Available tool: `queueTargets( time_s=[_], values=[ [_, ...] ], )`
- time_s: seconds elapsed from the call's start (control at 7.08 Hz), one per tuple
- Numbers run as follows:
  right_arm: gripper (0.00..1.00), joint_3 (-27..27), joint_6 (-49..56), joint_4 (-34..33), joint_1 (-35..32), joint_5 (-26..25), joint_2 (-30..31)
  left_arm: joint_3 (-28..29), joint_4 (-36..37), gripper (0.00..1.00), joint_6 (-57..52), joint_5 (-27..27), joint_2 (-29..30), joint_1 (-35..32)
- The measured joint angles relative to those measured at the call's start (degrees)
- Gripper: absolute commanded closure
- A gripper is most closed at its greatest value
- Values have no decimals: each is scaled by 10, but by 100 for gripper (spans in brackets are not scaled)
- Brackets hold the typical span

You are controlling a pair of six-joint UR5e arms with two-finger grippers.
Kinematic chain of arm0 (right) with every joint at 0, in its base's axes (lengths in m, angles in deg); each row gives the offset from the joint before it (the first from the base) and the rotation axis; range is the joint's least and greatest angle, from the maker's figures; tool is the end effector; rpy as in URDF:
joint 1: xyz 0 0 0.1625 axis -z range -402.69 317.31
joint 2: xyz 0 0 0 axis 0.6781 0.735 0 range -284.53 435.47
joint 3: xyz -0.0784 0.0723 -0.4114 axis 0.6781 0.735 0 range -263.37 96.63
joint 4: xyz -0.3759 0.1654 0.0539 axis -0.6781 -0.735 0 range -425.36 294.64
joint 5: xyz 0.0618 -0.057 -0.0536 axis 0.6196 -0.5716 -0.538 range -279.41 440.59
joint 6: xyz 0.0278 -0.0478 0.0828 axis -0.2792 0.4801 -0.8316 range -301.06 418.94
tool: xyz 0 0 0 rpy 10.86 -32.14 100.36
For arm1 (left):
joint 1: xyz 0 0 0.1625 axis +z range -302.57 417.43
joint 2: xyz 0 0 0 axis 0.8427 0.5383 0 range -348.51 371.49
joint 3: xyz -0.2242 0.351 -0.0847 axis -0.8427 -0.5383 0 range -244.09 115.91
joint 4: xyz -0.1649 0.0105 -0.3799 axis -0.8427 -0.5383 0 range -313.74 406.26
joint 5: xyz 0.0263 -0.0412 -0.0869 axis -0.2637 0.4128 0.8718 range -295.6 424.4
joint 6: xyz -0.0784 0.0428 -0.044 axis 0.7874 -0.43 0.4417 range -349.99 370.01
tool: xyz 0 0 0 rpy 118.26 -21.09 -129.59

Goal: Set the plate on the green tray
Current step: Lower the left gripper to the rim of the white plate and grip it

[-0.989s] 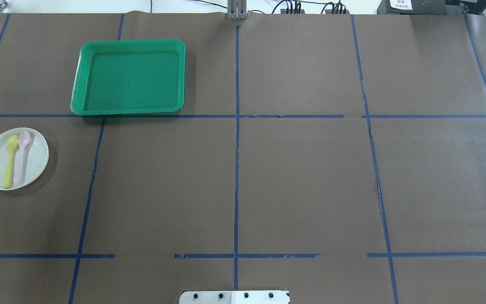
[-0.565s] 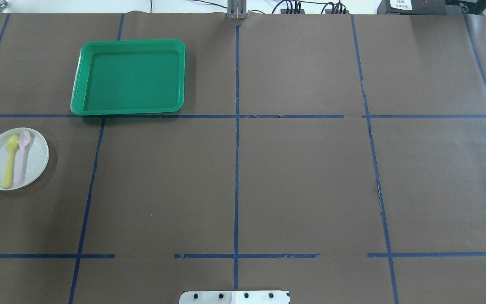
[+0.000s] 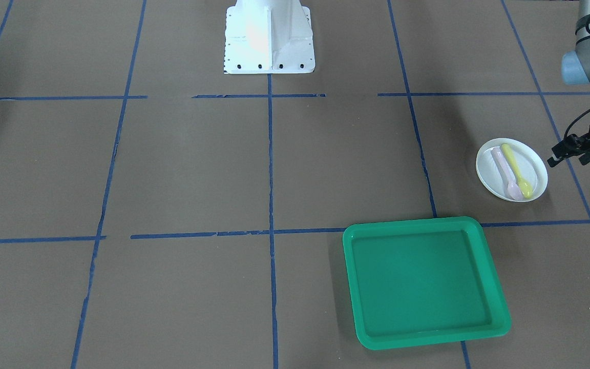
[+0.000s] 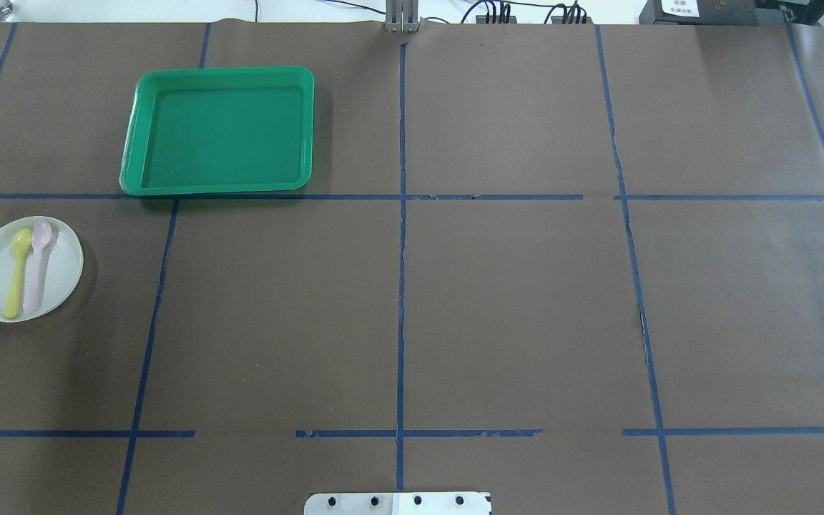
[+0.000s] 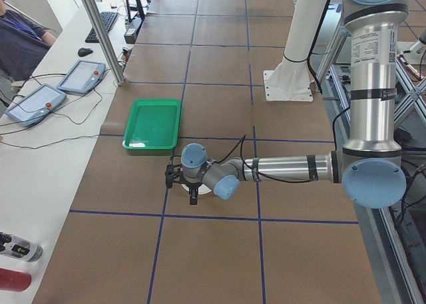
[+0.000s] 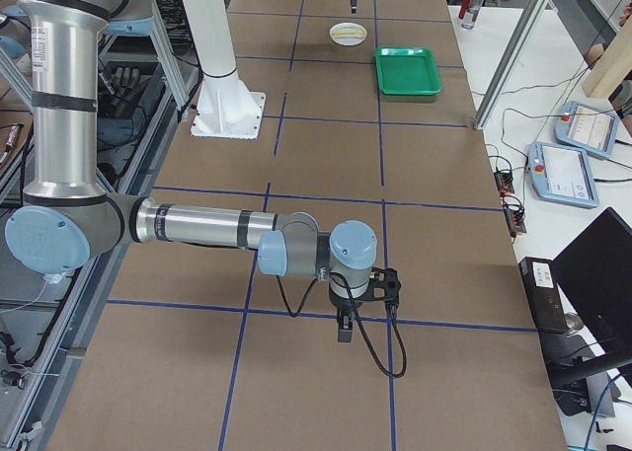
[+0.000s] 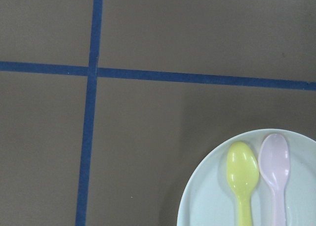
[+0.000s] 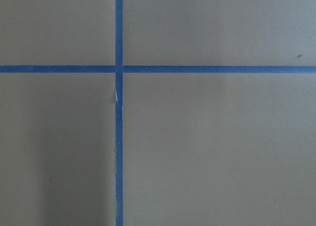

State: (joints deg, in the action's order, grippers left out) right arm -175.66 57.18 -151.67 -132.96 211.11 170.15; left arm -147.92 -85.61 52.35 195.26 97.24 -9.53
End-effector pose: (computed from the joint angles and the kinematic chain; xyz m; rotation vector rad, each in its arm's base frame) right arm 0.0708 -0.4582 0.6758 0.0125 -0.7075 0.0259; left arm 0.1246 -0.4671 0.6696 0.0664 0.8673 -0.1199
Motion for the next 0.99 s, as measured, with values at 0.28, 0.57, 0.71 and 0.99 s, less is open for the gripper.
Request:
queueTargets(
  time_s=[0.28, 0.57, 0.71, 0.99],
  values=[
    [0, 0, 0, 0, 0, 0, 0, 16, -21, 1, 23, -33, 3, 36],
    [0, 0, 0, 0, 0, 0, 0, 22, -23, 29, 25, -43, 5, 60],
    [0, 0, 0, 0, 0, 0, 0, 22, -23, 31, 23, -43, 5, 65],
    [0, 0, 0, 0, 0, 0, 0, 22, -24, 43, 18, -43, 5, 67]
  ],
)
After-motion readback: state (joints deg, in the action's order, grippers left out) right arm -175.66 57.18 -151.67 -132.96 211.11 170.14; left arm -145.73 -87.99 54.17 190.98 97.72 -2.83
